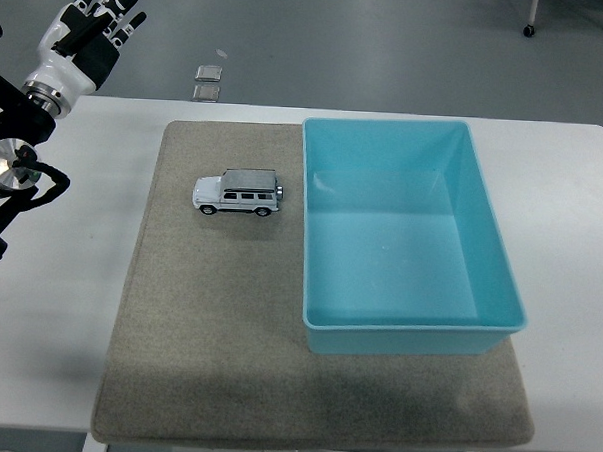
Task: Left hand put the white car in the blue box
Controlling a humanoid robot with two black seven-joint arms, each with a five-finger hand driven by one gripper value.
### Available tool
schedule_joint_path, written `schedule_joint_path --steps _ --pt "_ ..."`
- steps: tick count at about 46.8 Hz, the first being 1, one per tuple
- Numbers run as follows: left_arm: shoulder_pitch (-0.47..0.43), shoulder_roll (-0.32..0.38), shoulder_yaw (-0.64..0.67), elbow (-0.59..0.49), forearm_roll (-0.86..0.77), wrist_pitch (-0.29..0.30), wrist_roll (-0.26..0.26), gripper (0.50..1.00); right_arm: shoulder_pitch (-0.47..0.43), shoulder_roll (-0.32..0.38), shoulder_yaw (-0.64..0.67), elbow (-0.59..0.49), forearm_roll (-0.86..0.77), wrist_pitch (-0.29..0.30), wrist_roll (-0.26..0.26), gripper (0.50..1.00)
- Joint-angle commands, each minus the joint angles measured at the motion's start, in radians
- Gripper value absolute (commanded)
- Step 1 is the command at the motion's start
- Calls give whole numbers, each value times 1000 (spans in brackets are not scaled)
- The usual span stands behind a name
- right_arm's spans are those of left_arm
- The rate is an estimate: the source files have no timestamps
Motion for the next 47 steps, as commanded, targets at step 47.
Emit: schedule_joint_path --steps 47 --pt "-12 8 3 13 7 -77 -1 996 0 0 0 0 0 0 0 936"
